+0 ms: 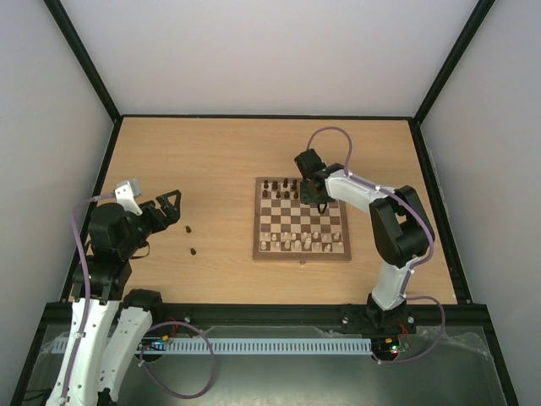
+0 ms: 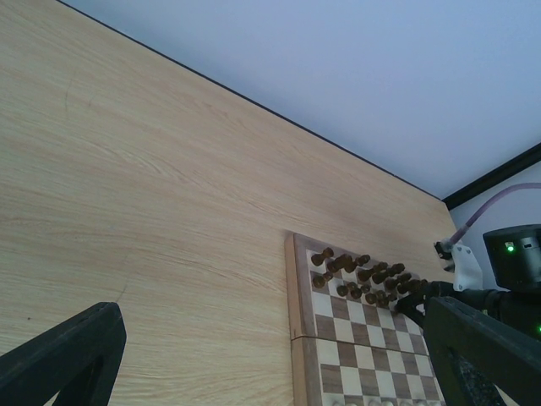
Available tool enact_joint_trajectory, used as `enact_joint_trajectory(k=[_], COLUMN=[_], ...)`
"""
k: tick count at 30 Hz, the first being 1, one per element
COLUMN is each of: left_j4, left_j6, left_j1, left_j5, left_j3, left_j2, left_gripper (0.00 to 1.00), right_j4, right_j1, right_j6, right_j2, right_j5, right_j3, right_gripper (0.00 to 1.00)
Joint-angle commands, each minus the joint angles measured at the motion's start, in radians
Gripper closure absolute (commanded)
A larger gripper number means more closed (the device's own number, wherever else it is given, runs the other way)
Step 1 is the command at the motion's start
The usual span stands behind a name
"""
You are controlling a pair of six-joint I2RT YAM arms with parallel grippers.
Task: Set up the chess pieces on the board
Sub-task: Place the chess piece on the chessboard, then pick up the chess piece at the center of the board.
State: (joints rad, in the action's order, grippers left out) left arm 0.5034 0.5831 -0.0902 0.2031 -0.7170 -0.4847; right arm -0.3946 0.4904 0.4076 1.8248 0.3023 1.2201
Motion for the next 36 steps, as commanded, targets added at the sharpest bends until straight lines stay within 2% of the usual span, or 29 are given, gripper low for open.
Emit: enact_joint_trajectory(k=[1, 8, 11, 17, 21, 24, 25, 29, 31, 33, 36], left_j4=[-0.029, -0.031, -0.029, -0.028, -0.026, -0.025, -0.027, -0.040, -0.049, -0.052, -0.052], left_j6=[-0.008, -0.010, -0.011, -0.011, -0.011, -0.013, -0.012, -0.008, -0.002, 0.000, 0.005], left_j1=[0.004, 0.003, 0.003, 0.003, 0.003, 0.003, 0.003, 0.003, 0.003, 0.003, 0.004], left_j5=[0.004, 0.004, 0.004, 0.004, 0.005, 0.005, 0.005, 0.010, 0.018, 0.021, 0.021], left_j3=[-0.009, -0.011, -0.011, -0.012, -0.014, -0.016, -0.015, -0.013, -0.014, -0.016, -0.019], left_j2=[0.003, 0.003, 0.004, 0.004, 0.006, 0.005, 0.006, -0.001, 0.000, 0.001, 0.002], left_gripper=[0.01, 0.01, 0.01, 0.00, 0.00, 0.00, 0.01, 0.00, 0.00, 0.01, 0.01], right_j4=[-0.001, 0.002, 0.004, 0.004, -0.003, -0.009, -0.013, -0.030, -0.030, -0.024, -0.008], right_j1=[-0.007, -0.010, -0.011, -0.012, -0.012, -0.011, -0.012, -0.011, -0.011, -0.011, -0.010], right_j6=[0.004, 0.000, 0.000, 0.004, 0.008, 0.011, 0.012, 0.010, 0.005, 0.000, -0.007], right_j2=[0.017, 0.034, 0.036, 0.027, -0.024, -0.101, -0.127, -0.253, -0.312, -0.370, -0.459], right_j5=[0.018, 0.013, 0.013, 0.009, 0.008, 0.012, 0.015, -0.010, -0.051, -0.096, -0.175], right_j3=[0.029, 0.040, 0.036, 0.035, 0.021, 0.000, -0.006, -0.027, -0.042, -0.064, -0.109], right_gripper=[0.87, 0.86, 0.80, 0.76, 0.75, 0.68, 0.65, 0.42, 0.23, 0.01, 0.01])
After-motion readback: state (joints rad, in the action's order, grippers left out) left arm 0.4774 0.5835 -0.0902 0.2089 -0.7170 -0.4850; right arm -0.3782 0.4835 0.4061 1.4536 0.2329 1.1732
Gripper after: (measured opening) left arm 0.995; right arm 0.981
